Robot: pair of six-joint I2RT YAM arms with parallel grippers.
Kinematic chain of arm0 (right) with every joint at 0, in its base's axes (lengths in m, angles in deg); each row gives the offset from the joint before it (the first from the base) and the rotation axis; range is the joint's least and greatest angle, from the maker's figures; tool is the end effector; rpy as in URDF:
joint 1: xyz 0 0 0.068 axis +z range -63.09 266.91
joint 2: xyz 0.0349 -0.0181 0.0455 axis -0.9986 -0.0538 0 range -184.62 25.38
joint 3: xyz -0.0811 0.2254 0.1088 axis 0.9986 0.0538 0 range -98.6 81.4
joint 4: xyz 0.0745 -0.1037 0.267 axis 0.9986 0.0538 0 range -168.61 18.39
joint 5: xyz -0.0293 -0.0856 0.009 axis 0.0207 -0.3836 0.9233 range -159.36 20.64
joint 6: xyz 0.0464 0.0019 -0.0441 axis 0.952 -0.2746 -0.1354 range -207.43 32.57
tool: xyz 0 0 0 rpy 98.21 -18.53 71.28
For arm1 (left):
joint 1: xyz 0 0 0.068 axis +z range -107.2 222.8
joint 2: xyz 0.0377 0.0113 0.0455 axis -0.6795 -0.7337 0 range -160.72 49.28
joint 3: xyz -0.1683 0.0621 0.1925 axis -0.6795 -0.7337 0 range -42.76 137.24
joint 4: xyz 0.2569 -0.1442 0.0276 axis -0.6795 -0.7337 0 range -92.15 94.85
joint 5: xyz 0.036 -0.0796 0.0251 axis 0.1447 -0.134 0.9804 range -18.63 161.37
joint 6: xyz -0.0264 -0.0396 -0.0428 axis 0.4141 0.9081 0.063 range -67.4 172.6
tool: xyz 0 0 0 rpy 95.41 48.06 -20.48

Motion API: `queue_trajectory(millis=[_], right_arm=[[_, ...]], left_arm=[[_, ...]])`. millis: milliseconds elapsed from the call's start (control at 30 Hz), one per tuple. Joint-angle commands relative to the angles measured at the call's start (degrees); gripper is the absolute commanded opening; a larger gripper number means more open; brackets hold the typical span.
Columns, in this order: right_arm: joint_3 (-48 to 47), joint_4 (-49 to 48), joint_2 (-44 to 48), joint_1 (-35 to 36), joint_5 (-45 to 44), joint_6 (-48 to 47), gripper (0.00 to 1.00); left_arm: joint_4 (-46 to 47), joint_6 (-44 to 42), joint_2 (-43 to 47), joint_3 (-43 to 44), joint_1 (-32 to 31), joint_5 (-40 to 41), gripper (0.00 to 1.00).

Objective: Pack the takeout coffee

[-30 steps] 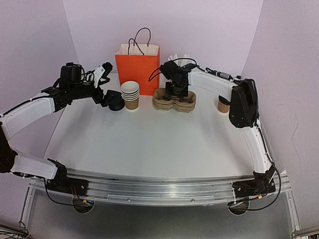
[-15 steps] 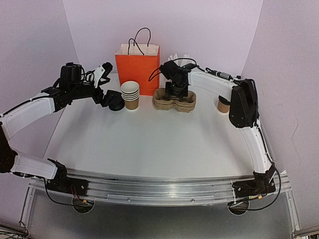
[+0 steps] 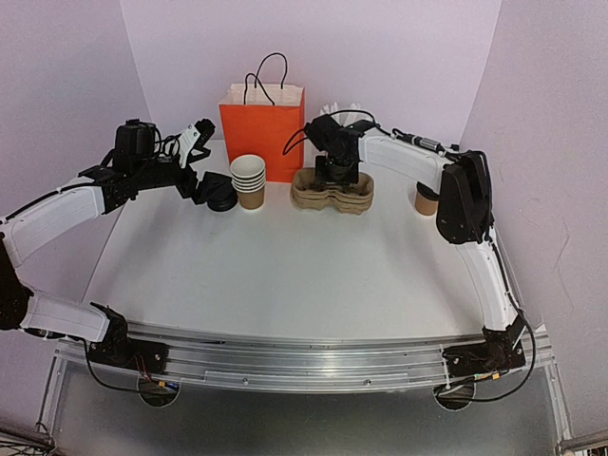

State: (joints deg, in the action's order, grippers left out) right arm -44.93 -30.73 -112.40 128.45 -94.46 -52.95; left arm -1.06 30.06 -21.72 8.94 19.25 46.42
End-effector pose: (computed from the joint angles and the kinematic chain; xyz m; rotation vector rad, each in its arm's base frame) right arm 0.4306 0.3532 0.1848 -0.0014 2.4637 -0.0160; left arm 0.2945 -0.1513 0.2665 1.0285 1.7092 -0.4480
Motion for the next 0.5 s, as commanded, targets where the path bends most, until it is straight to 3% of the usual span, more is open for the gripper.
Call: queue_trajectory(millis=[0, 467], right_arm=[[-2.4, 1.3, 4.2, 0.0, -1.6, -1.1, 0.0], [-3.7, 1.2, 5.7, -0.1, -2.6, -1.6, 0.0]], left_arm=[[2.3, -0.6, 0.3, 0.4, 0.3, -1.0, 1.0], [2.2, -0.8, 0.3, 0.1, 0.4, -1.0, 1.0]])
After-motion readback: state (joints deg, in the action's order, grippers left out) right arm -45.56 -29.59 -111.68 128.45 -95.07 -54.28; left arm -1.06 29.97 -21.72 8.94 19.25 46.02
